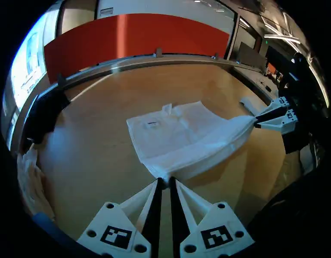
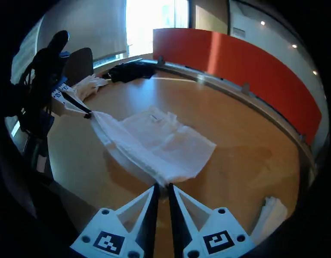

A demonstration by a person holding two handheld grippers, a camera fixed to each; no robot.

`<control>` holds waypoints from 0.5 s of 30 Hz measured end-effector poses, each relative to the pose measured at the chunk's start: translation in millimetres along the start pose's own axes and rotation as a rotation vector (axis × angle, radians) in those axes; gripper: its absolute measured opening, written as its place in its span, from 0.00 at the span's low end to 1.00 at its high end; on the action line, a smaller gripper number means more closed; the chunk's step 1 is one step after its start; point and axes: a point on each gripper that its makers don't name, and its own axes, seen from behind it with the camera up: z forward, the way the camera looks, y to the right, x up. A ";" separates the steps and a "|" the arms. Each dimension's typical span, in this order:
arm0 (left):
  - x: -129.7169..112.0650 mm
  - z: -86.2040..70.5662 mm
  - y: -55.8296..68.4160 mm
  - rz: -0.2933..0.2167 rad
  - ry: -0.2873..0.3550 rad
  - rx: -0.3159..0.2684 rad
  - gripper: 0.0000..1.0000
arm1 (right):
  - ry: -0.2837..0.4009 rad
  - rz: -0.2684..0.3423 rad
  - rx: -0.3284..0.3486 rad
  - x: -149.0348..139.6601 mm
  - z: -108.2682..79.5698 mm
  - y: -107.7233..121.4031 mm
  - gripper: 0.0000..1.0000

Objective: Fold towel

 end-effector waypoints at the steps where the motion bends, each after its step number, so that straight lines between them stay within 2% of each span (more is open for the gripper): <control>1: 1.3 -2.5 0.8 -0.002 0.001 -0.001 0.13 | 0.001 -0.003 0.000 1.8 -2.6 -0.7 0.16; 15: 2.0 -33.0 19.0 -0.039 -0.008 -0.025 0.13 | -0.003 0.000 0.005 12.0 -31.7 -8.1 0.16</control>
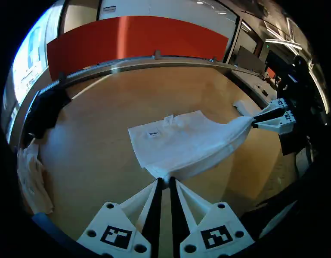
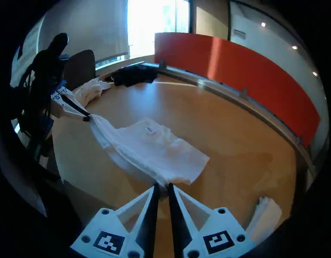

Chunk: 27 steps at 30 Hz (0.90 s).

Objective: Fold towel

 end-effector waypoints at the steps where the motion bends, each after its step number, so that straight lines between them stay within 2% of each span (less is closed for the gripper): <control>1: -0.3 -1.3 0.9 -0.002 0.000 -0.001 0.13 | -0.001 -0.001 0.001 0.0 -1.5 -0.9 0.16; 6: -0.9 -6.8 4.2 -0.012 0.000 -0.003 0.13 | -0.006 -0.007 0.008 0.5 -7.4 -4.8 0.16; 15: -4.3 -1.8 5.1 -0.019 -0.004 -0.001 0.13 | -0.013 -0.008 0.007 -1.8 -4.5 -4.7 0.16; 21: -1.8 5.1 1.8 -0.019 -0.001 0.002 0.13 | -0.022 -0.013 0.006 -3.6 0.8 -2.3 0.16; 27: 3.1 18.9 -6.9 -0.013 0.002 0.012 0.13 | -0.038 -0.003 0.003 -5.6 12.3 6.0 0.16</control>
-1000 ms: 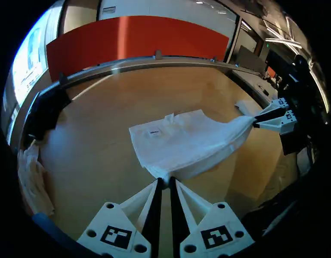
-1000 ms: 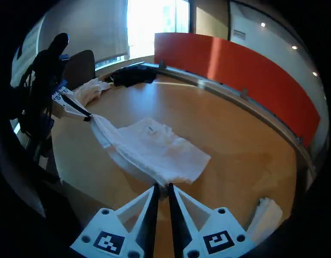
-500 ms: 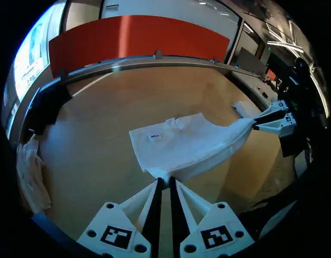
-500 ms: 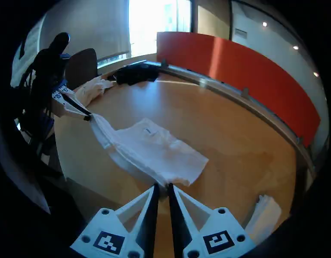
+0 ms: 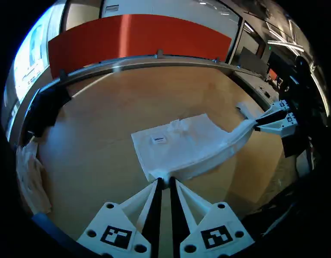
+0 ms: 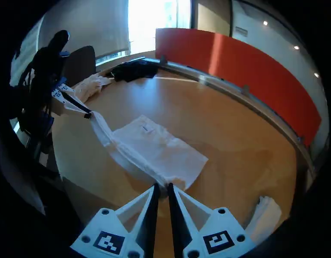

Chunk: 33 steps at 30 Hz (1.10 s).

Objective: Fold towel

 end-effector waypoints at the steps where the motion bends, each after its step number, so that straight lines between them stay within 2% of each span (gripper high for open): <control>1: 1.0 2.9 -1.4 0.001 0.000 0.001 0.13 | -0.002 0.000 -0.002 0.3 2.4 2.1 0.16; 15: 21.3 45.9 -23.1 0.008 0.006 0.024 0.13 | -0.039 0.014 -0.024 6.8 40.6 34.2 0.16; 24: 19.2 60.9 -29.0 0.015 -0.012 0.024 0.13 | -0.065 0.014 -0.022 2.4 54.1 42.2 0.16; 33: 16.8 90.4 -39.3 0.020 -0.033 0.036 0.13 | -0.106 0.037 -0.022 -6.4 80.7 54.3 0.16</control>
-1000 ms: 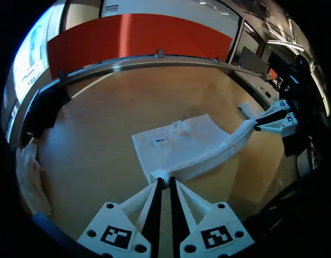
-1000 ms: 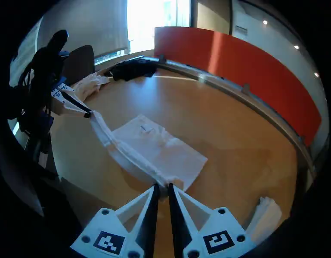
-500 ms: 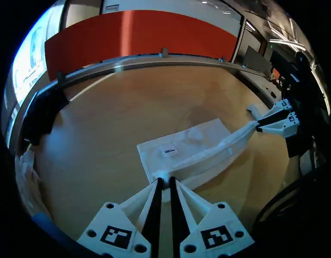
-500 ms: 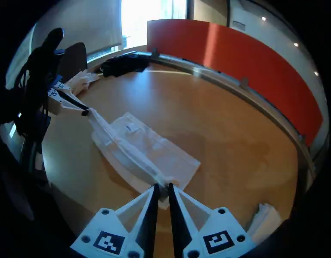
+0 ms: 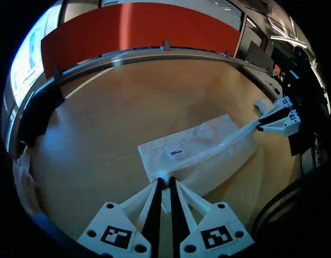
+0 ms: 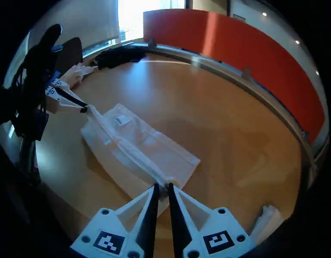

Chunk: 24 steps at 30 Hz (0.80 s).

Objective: Fold towel

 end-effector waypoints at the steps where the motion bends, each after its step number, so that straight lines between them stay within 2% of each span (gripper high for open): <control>1: 0.1 3.0 -1.1 -0.001 -0.003 0.002 0.13 | -0.002 0.007 0.002 -0.2 2.8 1.1 0.16; 6: 1.0 16.4 -4.7 -0.001 -0.012 0.003 0.13 | -0.014 0.038 0.010 -2.0 15.4 5.5 0.16; 13: 2.5 31.9 -11.7 0.007 -0.018 0.019 0.14 | -0.018 0.055 -0.020 -3.6 30.9 15.8 0.19; 18: 3.2 40.5 -18.2 -0.001 -0.020 0.047 0.22 | -0.013 0.071 -0.043 -2.3 39.0 21.6 0.25; 21: 3.7 42.9 -20.3 -0.005 -0.020 0.055 0.24 | -0.009 0.069 -0.064 -1.0 40.9 26.4 0.30; 24: 4.1 43.9 -23.2 -0.003 -0.018 0.064 0.31 | -0.008 0.065 -0.086 -0.9 42.2 32.7 0.34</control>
